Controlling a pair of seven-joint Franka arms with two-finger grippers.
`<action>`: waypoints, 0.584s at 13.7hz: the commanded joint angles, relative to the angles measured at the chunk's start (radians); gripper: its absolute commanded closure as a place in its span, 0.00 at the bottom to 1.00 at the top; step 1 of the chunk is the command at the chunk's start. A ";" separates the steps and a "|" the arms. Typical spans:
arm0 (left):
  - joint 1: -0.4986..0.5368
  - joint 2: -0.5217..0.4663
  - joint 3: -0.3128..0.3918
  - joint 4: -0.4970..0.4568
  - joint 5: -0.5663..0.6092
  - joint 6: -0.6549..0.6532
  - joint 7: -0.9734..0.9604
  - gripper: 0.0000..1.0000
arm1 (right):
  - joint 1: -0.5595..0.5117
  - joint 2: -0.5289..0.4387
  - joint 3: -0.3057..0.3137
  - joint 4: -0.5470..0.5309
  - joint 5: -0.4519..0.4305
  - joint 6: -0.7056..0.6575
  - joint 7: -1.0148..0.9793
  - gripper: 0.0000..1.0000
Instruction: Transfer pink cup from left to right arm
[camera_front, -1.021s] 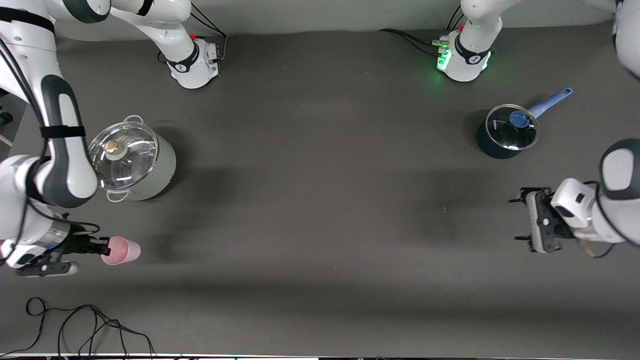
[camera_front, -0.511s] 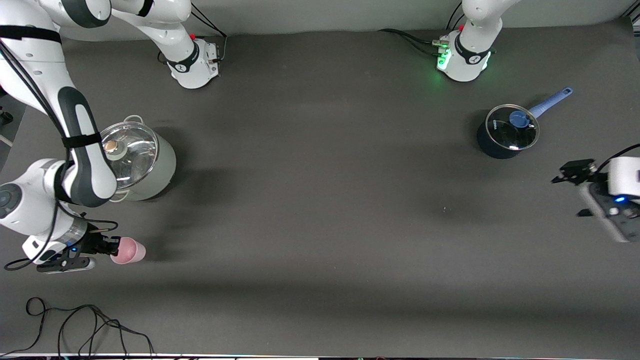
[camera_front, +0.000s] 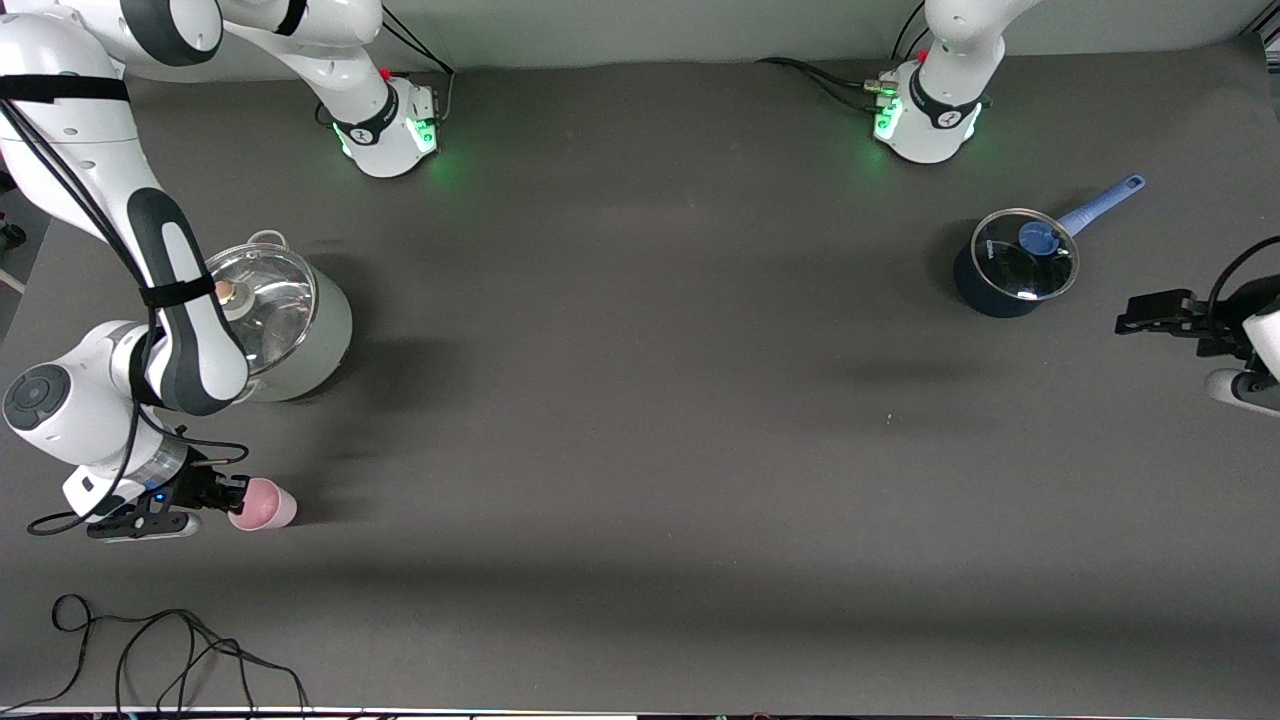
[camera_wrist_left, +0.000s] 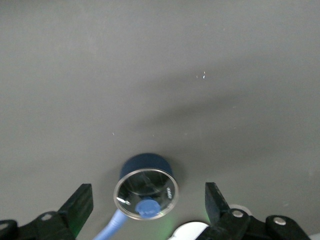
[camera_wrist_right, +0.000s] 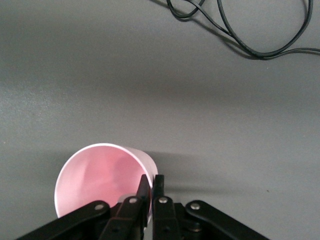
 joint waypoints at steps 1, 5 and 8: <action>-0.015 -0.044 0.007 -0.034 0.002 -0.034 -0.189 0.00 | -0.004 -0.004 0.006 -0.005 0.030 0.014 -0.021 0.73; -0.018 -0.034 0.007 0.028 0.006 -0.056 -0.188 0.00 | -0.007 -0.002 0.007 -0.003 0.030 0.012 -0.021 0.05; -0.016 -0.038 -0.021 0.054 0.005 -0.099 -0.185 0.00 | -0.018 -0.007 0.006 -0.003 0.030 0.003 -0.056 0.01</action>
